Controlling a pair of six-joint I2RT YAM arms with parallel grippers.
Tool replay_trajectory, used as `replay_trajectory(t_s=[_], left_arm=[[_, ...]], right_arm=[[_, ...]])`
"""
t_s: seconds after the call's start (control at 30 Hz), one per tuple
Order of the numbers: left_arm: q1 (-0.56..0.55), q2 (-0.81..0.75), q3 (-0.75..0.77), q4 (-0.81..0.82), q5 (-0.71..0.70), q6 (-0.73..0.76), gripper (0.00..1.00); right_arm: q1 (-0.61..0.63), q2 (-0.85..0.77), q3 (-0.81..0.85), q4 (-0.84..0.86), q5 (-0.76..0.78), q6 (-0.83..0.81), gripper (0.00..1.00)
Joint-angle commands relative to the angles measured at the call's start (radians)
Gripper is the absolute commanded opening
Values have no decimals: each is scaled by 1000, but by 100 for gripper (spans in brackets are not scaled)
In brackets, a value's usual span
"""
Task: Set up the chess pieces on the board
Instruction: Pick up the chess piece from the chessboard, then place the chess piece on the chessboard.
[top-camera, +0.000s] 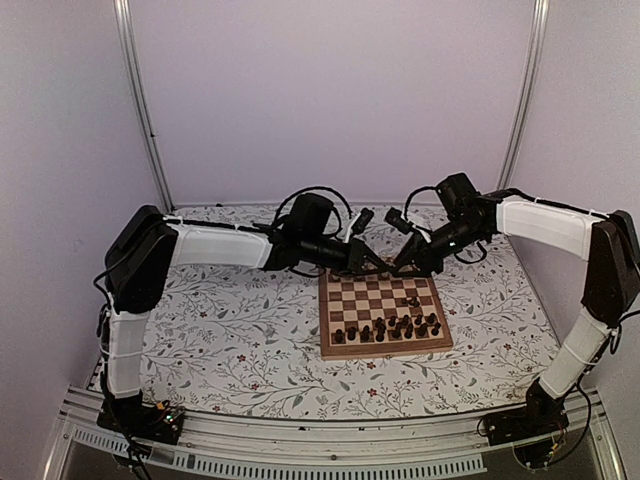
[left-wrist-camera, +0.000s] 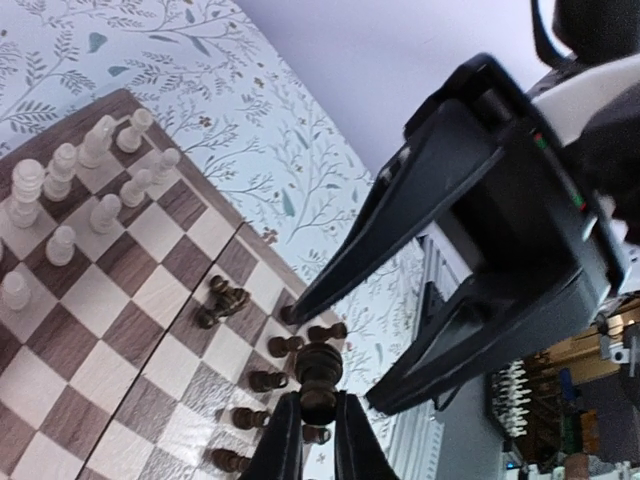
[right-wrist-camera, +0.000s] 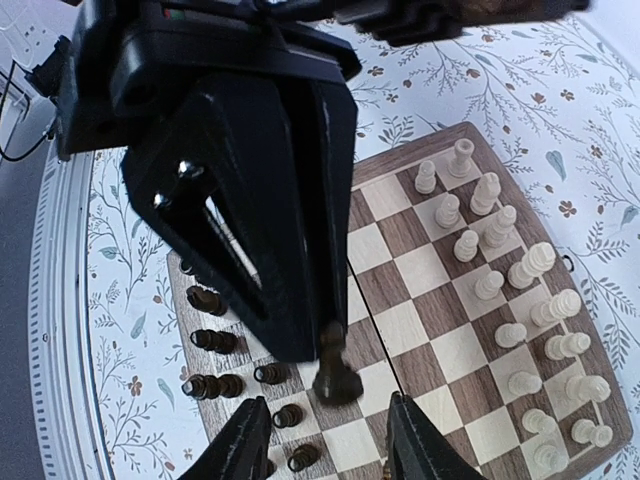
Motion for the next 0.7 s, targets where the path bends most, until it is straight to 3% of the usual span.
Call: replay_trajectory(t_s=[0.0,0.33,0.67], left_arm=[[0,-93,49,-314,-147,259,8],[-87,-122,93,-788,-497,643,7],[-164,-4,218,-870,-535,686,7]], right_arm=[[-93,-106,-25,-2,-95,-29,46],[-154,-110,-48,11,-59,-46,53],[-155,-98,-57,14,-23,-63,54]])
